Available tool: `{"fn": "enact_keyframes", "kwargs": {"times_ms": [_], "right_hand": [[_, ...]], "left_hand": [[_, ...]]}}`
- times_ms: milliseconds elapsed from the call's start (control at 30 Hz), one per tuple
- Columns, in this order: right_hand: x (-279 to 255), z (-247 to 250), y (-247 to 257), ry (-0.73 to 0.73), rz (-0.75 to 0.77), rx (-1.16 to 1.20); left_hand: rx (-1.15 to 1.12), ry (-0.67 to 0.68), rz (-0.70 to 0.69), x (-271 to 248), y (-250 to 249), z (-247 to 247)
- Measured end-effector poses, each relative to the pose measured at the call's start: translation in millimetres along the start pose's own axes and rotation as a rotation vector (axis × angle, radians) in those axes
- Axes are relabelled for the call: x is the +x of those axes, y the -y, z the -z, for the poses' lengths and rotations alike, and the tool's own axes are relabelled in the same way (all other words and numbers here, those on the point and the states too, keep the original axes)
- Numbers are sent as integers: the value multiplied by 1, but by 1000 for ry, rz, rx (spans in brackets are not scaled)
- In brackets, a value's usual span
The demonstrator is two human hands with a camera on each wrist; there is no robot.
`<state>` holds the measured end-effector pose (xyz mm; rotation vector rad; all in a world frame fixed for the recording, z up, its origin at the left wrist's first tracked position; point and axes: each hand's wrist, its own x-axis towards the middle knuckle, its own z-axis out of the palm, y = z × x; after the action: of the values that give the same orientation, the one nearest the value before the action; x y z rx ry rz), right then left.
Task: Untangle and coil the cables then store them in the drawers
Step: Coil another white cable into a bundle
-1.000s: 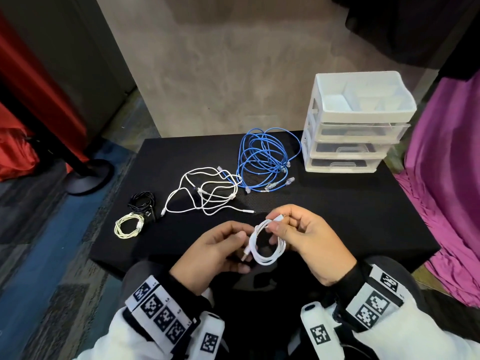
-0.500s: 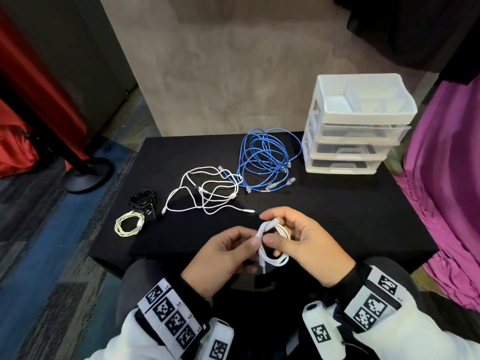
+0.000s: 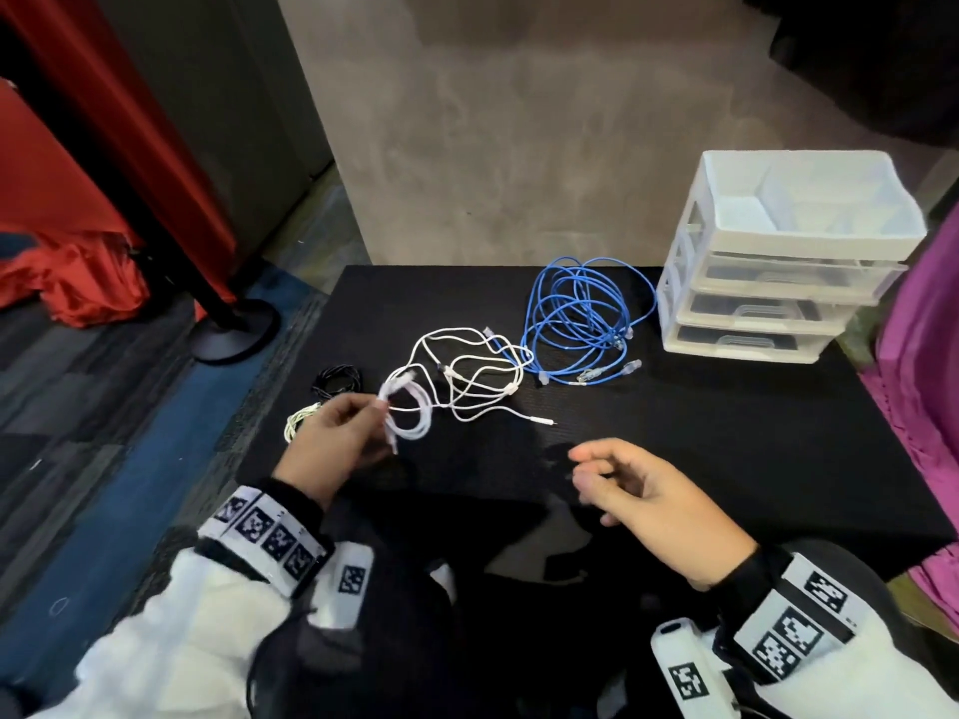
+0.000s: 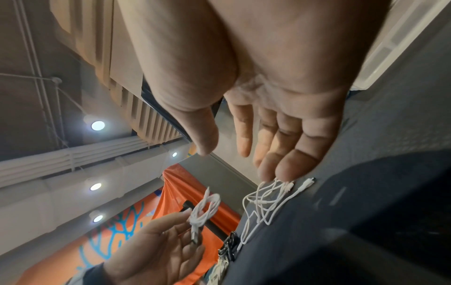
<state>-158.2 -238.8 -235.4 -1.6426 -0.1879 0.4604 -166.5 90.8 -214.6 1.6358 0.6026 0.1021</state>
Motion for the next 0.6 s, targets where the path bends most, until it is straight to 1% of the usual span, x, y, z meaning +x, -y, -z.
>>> {"fn": "enact_keyframes", "kwargs": {"times_ms": [67, 100, 167, 233, 300, 367, 500, 600], "right_hand": [[4, -1, -7, 0, -25, -28], [7, -2, -10, -2, -30, -38], [14, -7, -14, -5, -42, -52], [22, -14, -17, 4, -54, -74], [35, -19, -21, 6, -46, -156], [54, -23, -24, -11, 8, -306], [96, -34, -18, -122, 116, -567], [125, -42, -15, -168, 97, -668]], "left_hand": [[133, -138, -10, 30, 10, 38], [233, -197, -5, 44, 15, 54], [458, -242, 25, 67, 27, 82], [593, -267, 50, 83, 38, 97], [653, -272, 60, 94, 45, 102], [684, -274, 75, 103, 51, 105], [671, -272, 106, 109, 60, 102], [659, -276, 96, 107, 67, 99]]}}
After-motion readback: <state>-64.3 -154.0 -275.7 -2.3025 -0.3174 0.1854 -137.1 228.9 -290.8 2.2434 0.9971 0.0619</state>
